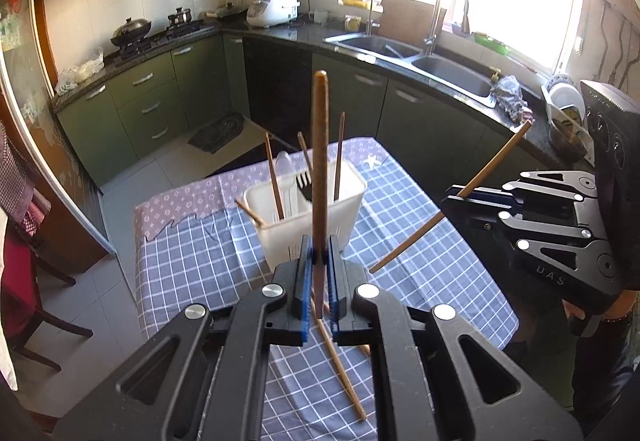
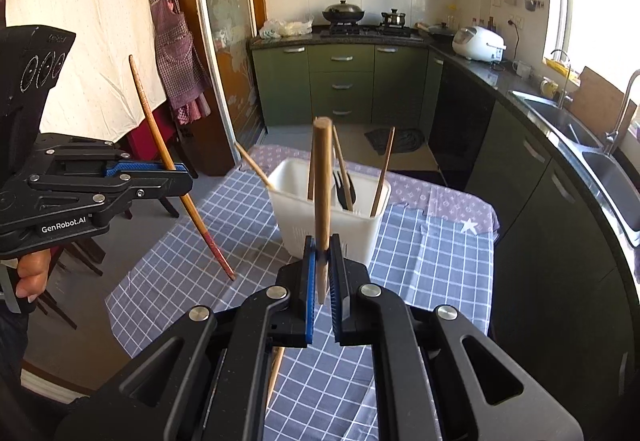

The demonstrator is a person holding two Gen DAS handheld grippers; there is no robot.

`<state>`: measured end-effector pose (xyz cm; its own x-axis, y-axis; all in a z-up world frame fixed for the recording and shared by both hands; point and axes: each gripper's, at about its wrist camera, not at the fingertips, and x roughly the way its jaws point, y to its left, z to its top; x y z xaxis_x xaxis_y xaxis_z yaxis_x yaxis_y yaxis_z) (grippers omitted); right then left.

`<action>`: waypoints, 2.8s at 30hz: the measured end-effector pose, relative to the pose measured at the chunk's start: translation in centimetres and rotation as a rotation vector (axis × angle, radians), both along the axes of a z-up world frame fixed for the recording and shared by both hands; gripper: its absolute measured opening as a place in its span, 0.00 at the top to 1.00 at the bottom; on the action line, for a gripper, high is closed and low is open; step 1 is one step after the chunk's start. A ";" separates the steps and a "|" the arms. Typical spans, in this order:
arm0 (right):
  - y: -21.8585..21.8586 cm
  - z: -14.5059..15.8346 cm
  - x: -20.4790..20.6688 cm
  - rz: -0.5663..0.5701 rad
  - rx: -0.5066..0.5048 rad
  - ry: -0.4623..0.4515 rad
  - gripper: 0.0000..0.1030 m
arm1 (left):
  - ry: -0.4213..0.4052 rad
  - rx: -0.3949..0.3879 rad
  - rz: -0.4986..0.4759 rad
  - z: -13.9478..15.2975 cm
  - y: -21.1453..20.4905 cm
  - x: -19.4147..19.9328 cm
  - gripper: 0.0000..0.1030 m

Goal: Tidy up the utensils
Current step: 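Carry both chopsticks over the white caddy and open both grippers to drop them, then grasp a remaining wooden chopstick with the left gripper while the right gripper grasps the last one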

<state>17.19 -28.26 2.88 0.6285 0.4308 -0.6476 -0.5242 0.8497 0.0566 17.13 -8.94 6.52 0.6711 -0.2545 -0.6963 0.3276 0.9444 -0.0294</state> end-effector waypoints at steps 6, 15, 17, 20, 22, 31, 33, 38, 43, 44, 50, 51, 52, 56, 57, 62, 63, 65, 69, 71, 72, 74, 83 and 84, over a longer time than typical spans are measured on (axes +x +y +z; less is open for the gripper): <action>-0.9 5.9 1.1 -0.037 0.076 -0.100 0.93 | -0.164 -0.046 0.023 4.6 -0.7 1.2 0.93; 0.2 7.0 6.7 -0.107 0.120 -0.114 0.93 | -0.192 -0.026 0.127 1.9 -0.7 7.4 0.93; 0.9 5.3 8.4 -0.106 0.105 -0.072 0.93 | -0.141 -0.018 0.140 0.0 -0.6 8.7 0.93; 1.9 2.3 10.4 -0.100 0.077 -0.009 0.93 | -0.077 -0.003 0.150 -2.6 -0.4 10.1 0.93; 2.4 0.8 11.2 -0.095 0.066 0.022 0.93 | -0.051 0.013 0.149 -4.0 -0.4 10.5 0.93; 2.8 -2.8 13.0 -0.094 0.046 0.073 0.93 | -0.038 0.048 0.155 -7.1 -0.8 10.3 0.90; 2.5 -2.8 12.9 -0.094 0.049 0.070 0.92 | -0.043 0.047 0.154 -7.1 -0.9 10.2 0.85; 1.4 -1.4 11.6 -0.098 0.083 0.037 0.91 | -0.074 0.050 0.152 -6.4 -0.9 9.1 0.79; -0.4 -0.1 7.6 -0.082 0.115 -0.017 0.88 | -0.066 0.044 0.131 -5.9 -0.7 6.7 0.76; -0.7 -0.1 6.8 -0.079 0.114 -0.022 0.88 | -0.052 0.040 0.122 -6.0 -0.7 6.1 0.72; -1.9 -4.7 3.2 -0.068 0.080 0.056 0.82 | 0.162 0.053 0.058 -10.2 -1.1 3.7 0.70; -2.0 -5.9 3.0 -0.069 0.067 0.081 0.82 | 0.218 0.060 0.046 -11.6 -1.4 3.5 0.70; -2.0 -7.1 2.9 -0.069 0.052 0.104 0.82 | 0.272 0.060 0.039 -12.8 -1.5 3.5 0.70; -1.9 -11.5 2.9 -0.066 0.006 0.202 0.82 | 0.469 0.085 0.045 -17.9 -2.1 4.0 0.81; -1.9 -12.3 2.9 -0.063 -0.001 0.222 0.82 | 0.506 0.094 0.052 -18.8 -2.3 4.3 0.82; -2.3 -14.1 2.8 -0.055 -0.015 0.264 0.82 | 0.605 0.126 0.102 -21.5 -2.9 5.6 0.84; -2.3 -14.4 2.6 -0.054 -0.016 0.266 0.82 | 0.620 0.124 0.114 -21.8 -2.9 6.0 0.84; -2.6 -14.8 2.6 -0.051 -0.014 0.273 0.82 | 0.643 0.133 0.140 -22.5 -2.8 6.8 0.84; -3.2 -15.5 2.7 -0.051 -0.011 0.287 0.82 | 0.685 0.161 0.173 -24.3 -3.1 7.7 0.84; -3.4 -15.8 2.8 -0.051 -0.012 0.293 0.82 | 0.706 0.167 0.183 -25.1 -3.2 7.9 0.84; -3.5 -15.9 2.9 -0.051 -0.012 0.296 0.82 | 0.711 0.173 0.185 -25.3 -3.3 7.9 0.84; -3.8 -16.1 3.0 -0.054 -0.010 0.301 0.82 | 0.721 0.182 0.189 -25.8 -3.5 7.9 0.84; -3.7 -16.8 3.4 -0.045 -0.021 0.321 0.82 | 0.704 0.218 0.170 -26.7 -5.6 8.3 0.93; -3.6 -16.8 3.4 -0.044 -0.022 0.322 0.82 | 0.700 0.218 0.167 -26.6 -5.6 8.2 0.93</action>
